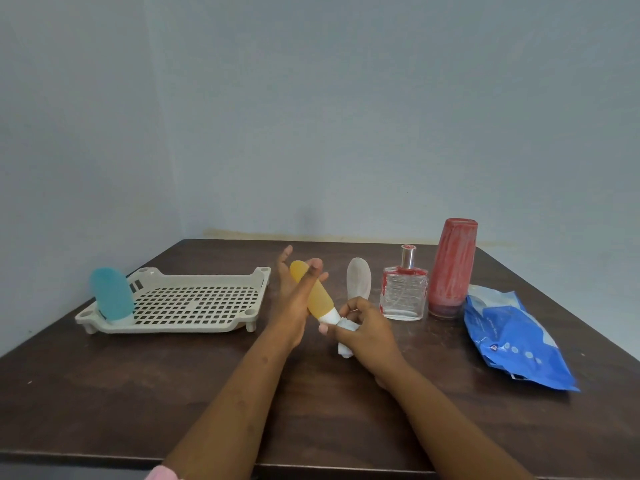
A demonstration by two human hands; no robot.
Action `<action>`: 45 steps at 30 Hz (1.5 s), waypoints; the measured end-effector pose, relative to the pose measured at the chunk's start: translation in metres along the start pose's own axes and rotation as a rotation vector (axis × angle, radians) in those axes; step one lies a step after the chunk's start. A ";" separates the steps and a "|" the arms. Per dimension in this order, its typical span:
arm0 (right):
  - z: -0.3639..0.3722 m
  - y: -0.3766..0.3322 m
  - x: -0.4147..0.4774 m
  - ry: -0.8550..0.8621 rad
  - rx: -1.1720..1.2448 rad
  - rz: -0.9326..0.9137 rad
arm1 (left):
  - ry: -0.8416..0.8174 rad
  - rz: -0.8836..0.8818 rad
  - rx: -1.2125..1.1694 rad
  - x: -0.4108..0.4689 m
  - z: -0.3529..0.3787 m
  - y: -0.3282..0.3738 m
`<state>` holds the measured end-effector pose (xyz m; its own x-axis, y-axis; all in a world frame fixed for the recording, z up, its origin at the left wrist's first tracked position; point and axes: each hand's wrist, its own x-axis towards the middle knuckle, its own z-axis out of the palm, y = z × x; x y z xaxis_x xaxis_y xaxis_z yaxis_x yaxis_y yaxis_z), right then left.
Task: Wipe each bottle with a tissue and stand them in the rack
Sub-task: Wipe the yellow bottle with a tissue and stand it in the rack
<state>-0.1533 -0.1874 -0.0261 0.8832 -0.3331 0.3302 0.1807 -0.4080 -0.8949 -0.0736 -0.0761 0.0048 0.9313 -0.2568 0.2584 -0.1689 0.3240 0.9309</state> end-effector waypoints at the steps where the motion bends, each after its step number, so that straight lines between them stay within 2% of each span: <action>1: 0.000 0.001 0.000 -0.013 0.034 0.009 | -0.002 0.003 0.031 0.000 -0.001 -0.001; 8: 0.001 0.000 0.000 -0.055 0.102 -0.032 | 0.094 0.142 0.212 -0.013 0.000 -0.001; 13: 0.020 -0.008 0.002 -0.174 0.155 -0.066 | 0.270 0.280 0.297 -0.022 -0.020 0.024; 17: 0.041 -0.011 0.013 -0.123 0.134 -0.075 | 0.412 0.343 0.532 -0.012 -0.069 0.051; 20: 0.058 -0.013 0.022 -0.099 0.130 -0.076 | 0.491 0.308 0.694 -0.007 -0.109 0.070; 25: 0.078 -0.011 0.039 -0.049 0.103 -0.070 | 0.591 0.183 0.814 -0.008 -0.155 0.077; 28: 0.083 -0.013 0.044 -0.056 0.101 -0.053 | 0.590 0.133 0.869 -0.011 -0.166 0.070; 33: 0.084 -0.013 0.047 -0.081 0.087 -0.048 | 0.534 0.250 0.931 -0.007 -0.178 0.067; 37: 0.082 -0.015 0.045 -0.078 0.088 -0.057 | 0.543 0.275 0.973 -0.006 -0.182 0.070; 45: 0.082 -0.015 0.044 -0.073 0.096 -0.069 | 0.379 0.239 1.265 -0.001 -0.191 0.076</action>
<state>-0.0821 -0.1263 -0.0228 0.8956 -0.2430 0.3727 0.2800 -0.3434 -0.8965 -0.0257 0.1222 0.0257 0.8340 0.0203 0.5513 -0.3274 -0.7861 0.5242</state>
